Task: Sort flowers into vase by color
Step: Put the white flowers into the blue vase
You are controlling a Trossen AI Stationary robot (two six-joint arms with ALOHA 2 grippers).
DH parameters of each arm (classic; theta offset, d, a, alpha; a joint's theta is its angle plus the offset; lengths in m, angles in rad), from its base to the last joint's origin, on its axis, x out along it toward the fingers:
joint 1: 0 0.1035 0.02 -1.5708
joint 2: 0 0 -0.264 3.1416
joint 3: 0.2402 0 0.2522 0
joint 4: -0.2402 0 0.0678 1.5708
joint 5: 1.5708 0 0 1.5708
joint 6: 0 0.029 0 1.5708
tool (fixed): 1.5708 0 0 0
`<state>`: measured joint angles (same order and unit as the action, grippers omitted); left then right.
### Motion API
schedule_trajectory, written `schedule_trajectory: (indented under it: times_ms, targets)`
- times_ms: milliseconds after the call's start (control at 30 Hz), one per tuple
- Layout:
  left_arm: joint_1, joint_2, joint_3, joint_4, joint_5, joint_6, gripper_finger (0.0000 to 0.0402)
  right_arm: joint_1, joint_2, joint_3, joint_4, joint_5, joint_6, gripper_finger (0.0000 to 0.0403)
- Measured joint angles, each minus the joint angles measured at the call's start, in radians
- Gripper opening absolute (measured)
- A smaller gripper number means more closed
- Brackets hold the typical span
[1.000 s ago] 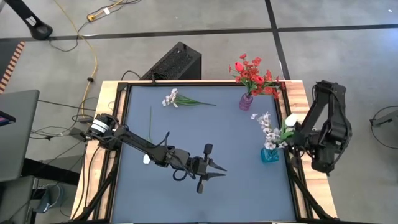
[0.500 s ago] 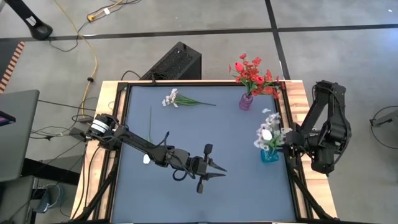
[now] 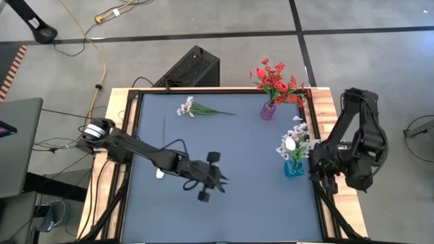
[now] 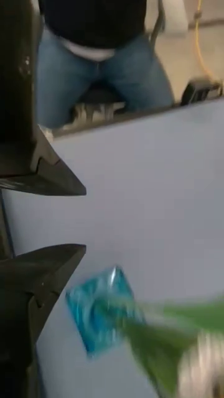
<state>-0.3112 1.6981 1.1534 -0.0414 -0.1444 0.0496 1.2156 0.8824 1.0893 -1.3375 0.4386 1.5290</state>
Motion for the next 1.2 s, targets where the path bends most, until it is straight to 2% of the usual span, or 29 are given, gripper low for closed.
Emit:
schedule_trajectory:
  times_ms: [133, 267, 333, 433, 567, 667, 733, 833, 967, 1067, 1200]
  targets:
    - [0.003, -0.056, 0.0, -0.329, -0.036, -0.173, 0.0057, 0.0, 0.062, 0.0, 0.121, 0.003, -0.044, 0.0153]
    - [0.008, -0.103, 0.0, -0.653, -0.197, -0.37, 0.0057, 0.0, 0.154, 0.0, 0.196, 0.004, -0.093, 0.0149]
    - [0.024, -0.137, -0.017, -0.745, -0.272, -0.436, 0.0057, 0.0, 0.204, 0.0, 0.222, 0.004, -0.118, 0.0148]
    - [0.092, -0.218, -0.091, -0.758, -0.29, -0.537, 0.0057, 0.0, 0.276, 0.0, 0.244, 0.004, -0.123, 0.0148]
    - [0.245, -0.308, -0.241, -0.724, -0.167, -0.648, 0.0057, 0.0, 0.373, 0.0, 0.315, 0.008, -0.125, 0.0148]
    - [0.348, -0.349, -0.342, -0.683, -0.058, -0.674, 0.0057, 0.0, 0.449, 0.0, 0.395, 0.011, -0.169, 0.0148]
    - [0.399, -0.364, -0.383, -0.685, -0.032, -0.681, 0.0057, 0.0, 0.5, 0.0, 0.447, 0.011, -0.205, 0.0148]
    - [0.459, -0.381, -0.404, -0.705, -0.046, -0.687, 0.0057, -0.001, 0.564, 0.0, 0.515, 0.012, -0.244, 0.0148]
    - [0.537, -0.383, -0.402, -0.758, -0.139, -0.658, 0.0057, -0.016, 0.629, 0.0, 0.558, 0.013, -0.257, 0.0148]
    - [0.603, -0.38, -0.399, -0.746, -0.107, -0.588, 0.0057, -0.03, 0.665, 0.0, 0.576, 0.02, -0.259, 0.0148]
    - [0.68, -0.376, -0.4, -0.769, -0.09, -0.569, 0.0057, -0.042, 0.694, 0.0, 0.585, 0.02, -0.258, 0.0148]
